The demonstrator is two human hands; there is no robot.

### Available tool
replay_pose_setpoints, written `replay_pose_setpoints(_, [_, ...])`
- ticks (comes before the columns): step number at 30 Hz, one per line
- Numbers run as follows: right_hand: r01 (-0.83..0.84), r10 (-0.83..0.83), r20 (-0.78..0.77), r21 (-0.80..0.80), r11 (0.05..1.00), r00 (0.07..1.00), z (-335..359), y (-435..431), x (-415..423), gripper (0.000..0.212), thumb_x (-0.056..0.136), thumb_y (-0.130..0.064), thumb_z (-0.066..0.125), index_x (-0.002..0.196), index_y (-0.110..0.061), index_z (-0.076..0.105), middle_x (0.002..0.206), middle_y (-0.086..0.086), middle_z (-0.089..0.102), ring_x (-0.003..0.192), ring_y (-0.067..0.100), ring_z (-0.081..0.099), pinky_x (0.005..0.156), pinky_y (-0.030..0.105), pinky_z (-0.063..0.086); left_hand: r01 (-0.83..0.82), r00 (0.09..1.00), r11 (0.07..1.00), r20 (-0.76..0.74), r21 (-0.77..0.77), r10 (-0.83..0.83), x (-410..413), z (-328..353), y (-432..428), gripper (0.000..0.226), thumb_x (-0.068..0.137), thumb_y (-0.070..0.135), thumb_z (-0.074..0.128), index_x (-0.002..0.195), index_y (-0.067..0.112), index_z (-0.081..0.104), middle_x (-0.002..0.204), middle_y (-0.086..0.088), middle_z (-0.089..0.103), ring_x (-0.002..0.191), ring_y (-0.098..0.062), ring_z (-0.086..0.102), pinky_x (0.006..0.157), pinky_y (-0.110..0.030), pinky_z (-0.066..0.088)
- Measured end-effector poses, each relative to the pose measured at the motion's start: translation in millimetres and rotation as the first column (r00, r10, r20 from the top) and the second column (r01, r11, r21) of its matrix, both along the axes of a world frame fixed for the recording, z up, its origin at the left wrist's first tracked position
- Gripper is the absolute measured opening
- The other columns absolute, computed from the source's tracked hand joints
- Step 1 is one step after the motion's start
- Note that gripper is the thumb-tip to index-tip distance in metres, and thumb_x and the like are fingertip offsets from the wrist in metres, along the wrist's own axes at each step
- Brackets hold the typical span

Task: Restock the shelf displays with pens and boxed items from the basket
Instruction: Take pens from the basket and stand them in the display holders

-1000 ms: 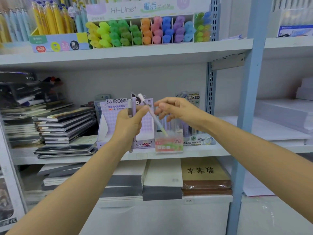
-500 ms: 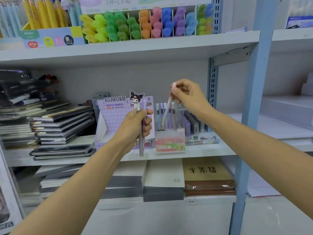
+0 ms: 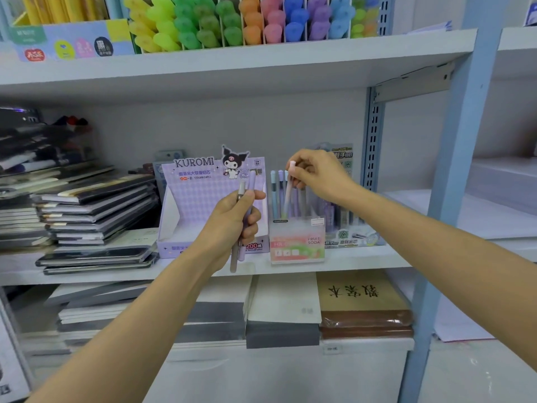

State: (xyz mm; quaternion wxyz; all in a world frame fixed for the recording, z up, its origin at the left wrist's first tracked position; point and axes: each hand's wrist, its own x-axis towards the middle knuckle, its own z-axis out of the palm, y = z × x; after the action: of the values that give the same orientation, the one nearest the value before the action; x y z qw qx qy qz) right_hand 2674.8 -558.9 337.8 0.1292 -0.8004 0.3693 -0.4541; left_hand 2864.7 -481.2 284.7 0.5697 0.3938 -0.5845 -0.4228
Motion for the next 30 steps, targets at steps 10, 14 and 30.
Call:
replay_pose_setpoints(10, [0.038,-0.034,0.042,-0.087,0.995,0.999,-5.1,-1.6,11.0,0.011,0.093,-0.005,0.06,0.103,-0.007,0.058,0.075,0.011,0.068,0.066,0.021,0.067,0.071,0.039,0.059,0.006,0.999,1.0,0.053,0.011,-0.007,-1.5,-0.8,3.3,0.03,0.104,0.03,0.042,0.105,0.011,0.065,0.06,0.006,0.051,0.049,-0.01,0.043,0.043,-0.02,0.036])
replay_pose_setpoints(14, [0.103,-0.08,0.162,-0.144,0.984,0.984,-0.5,-2.8,8.9,0.009,0.091,-0.005,0.061,0.099,-0.007,0.059,0.077,0.009,0.069,0.068,0.018,0.068,0.07,0.039,0.059,0.009,0.998,1.0,0.065,0.02,-0.01,-0.7,-1.9,4.1,0.031,0.103,0.03,0.043,0.105,0.01,0.067,0.064,0.005,0.055,0.05,-0.011,0.045,0.041,-0.021,0.037])
replay_pose_setpoints(30, [0.023,-0.018,0.032,-0.163,0.986,0.999,-10.7,-6.4,3.1,0.008,0.092,-0.004,0.061,0.098,-0.002,0.057,0.08,0.011,0.069,0.07,0.022,0.068,0.073,0.037,0.058,-0.081,0.99,0.994,0.111,-0.067,0.088,-5.6,-2.5,2.5,0.029,0.102,0.031,0.047,0.102,0.015,0.071,0.098,0.003,0.067,0.064,-0.015,0.053,0.043,-0.02,0.037])
